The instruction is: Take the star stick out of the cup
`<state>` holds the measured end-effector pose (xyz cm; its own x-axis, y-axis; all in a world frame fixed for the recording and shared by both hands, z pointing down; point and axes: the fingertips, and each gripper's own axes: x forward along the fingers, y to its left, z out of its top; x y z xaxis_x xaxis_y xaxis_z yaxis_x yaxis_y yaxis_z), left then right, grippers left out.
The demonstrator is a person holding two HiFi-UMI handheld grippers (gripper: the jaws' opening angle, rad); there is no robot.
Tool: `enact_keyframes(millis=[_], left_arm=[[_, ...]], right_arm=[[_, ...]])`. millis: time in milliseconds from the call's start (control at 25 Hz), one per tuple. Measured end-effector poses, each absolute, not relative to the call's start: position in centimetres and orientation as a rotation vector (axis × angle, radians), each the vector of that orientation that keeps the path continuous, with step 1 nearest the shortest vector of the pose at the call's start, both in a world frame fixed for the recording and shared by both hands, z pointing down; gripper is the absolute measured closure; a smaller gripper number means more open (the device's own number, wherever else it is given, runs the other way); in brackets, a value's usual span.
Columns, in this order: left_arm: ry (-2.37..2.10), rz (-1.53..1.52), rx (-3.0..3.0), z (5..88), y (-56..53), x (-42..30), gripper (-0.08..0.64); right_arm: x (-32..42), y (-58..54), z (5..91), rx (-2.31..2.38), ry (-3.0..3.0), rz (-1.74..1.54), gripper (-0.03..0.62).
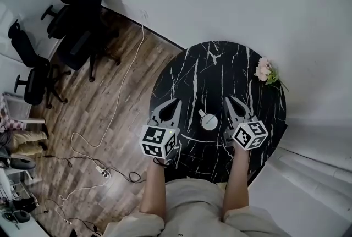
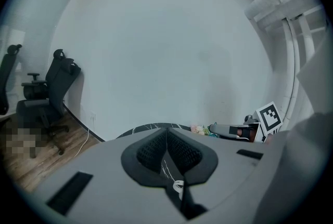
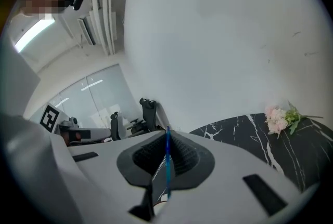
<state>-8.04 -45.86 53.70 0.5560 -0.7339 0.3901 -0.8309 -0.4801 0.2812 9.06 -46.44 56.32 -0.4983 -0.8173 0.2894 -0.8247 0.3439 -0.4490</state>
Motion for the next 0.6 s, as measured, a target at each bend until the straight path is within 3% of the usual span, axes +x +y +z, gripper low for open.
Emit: enact_keyframes(millis=[600], left_arm=[[-1.297,0.288,2.396,51.1,-41.1,-8.5,0.538]], right_arm=[[10.5,-42.9,51.3,1.691,-2.593,0.778,0.549]])
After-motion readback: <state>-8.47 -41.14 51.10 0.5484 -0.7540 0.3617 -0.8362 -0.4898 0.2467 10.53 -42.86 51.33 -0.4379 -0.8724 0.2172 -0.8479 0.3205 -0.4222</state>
